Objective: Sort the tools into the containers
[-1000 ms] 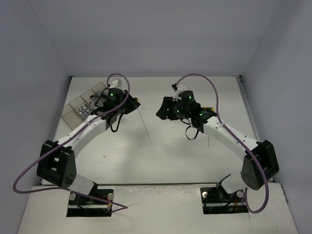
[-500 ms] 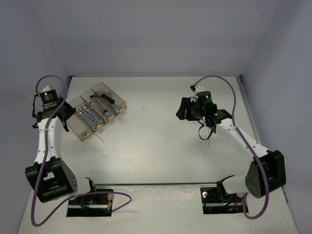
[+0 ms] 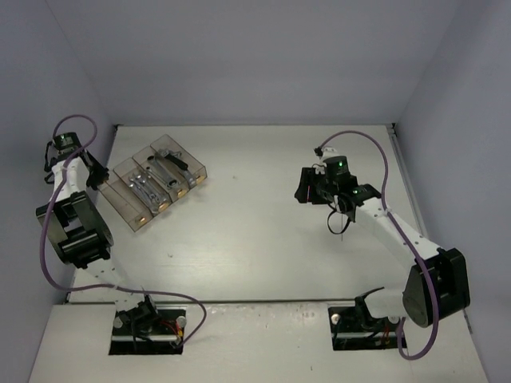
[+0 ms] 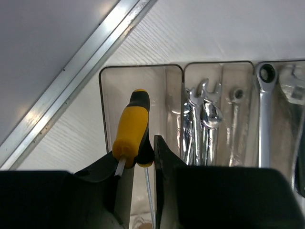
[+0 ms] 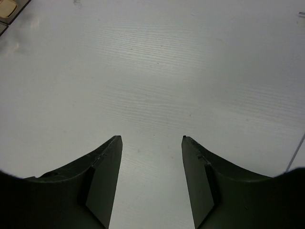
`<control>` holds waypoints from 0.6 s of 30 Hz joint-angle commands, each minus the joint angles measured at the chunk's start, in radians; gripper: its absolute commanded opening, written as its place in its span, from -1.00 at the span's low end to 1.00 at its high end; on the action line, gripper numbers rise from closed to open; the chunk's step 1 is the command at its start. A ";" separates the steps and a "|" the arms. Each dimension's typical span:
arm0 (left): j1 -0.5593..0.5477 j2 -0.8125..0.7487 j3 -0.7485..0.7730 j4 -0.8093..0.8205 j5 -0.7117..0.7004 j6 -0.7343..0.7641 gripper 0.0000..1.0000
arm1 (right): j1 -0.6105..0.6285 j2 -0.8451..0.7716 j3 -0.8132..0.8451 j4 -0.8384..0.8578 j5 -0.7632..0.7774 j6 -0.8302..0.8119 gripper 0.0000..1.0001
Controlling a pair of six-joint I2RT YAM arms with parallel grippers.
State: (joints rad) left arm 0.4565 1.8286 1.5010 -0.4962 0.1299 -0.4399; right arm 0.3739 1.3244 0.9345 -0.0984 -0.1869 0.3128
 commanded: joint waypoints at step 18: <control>0.006 0.078 0.006 0.071 -0.010 0.002 -0.30 | -0.124 -0.020 0.011 -0.033 0.129 0.011 0.00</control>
State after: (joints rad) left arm 0.4576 1.9832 1.5227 -0.4758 0.1295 -0.4085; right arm 0.2652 1.3066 0.9253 -0.1351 -0.1216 0.3126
